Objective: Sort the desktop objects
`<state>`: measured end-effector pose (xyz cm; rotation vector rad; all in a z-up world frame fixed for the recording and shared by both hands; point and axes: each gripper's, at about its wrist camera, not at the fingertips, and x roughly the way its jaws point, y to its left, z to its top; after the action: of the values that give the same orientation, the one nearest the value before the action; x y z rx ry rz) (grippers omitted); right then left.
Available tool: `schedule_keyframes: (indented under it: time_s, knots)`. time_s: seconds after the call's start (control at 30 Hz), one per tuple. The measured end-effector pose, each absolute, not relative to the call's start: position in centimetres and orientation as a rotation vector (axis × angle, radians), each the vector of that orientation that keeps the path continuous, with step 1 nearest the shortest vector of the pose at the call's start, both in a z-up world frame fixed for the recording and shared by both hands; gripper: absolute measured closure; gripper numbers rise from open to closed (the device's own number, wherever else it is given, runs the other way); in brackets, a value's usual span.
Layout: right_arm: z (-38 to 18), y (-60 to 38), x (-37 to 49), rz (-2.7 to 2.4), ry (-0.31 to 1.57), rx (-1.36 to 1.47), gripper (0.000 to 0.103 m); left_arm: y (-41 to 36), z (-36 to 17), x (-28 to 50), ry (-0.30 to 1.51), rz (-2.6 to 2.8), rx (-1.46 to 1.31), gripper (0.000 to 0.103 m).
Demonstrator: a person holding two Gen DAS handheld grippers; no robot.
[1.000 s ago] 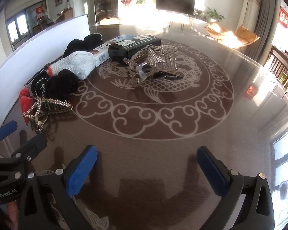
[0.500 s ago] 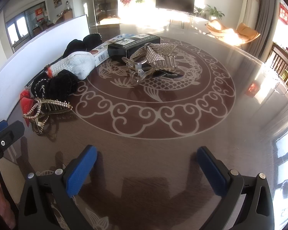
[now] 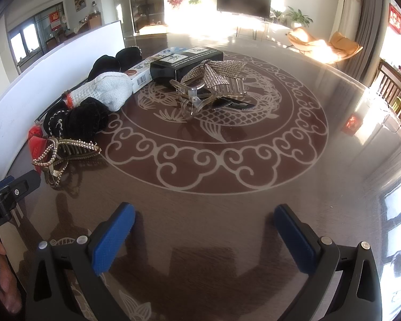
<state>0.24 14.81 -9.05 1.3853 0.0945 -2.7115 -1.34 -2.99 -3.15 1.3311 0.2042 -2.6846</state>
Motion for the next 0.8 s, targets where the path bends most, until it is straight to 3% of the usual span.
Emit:
schedule_keyframes:
  time_s: [0.1, 0.53, 0.7, 0.8]
  knots:
    - [-9.1, 14.8, 0.2, -2.712, 0.095, 1.385, 0.000, -2.4, -3.4, -1.4, 0.118, -2.664, 1.344, 0.000]
    - [-9.1, 14.8, 0.3, -2.712, 0.095, 1.385, 0.000, -1.7, -3.1, -2.8, 0.090, -2.668, 1.418, 0.000]
    - [-9.1, 14.9, 0.3, -2.712, 0.085, 1.383, 0.000, 1.6, -2.5, -2.6, -0.149, -2.756, 1.403, 0.000]
    - [-9.0, 14.7, 0.3, -2.710, 0.092, 1.383, 0.000, -0.4, -1.8, -1.6, -0.027, -2.702, 1.371, 0.000]
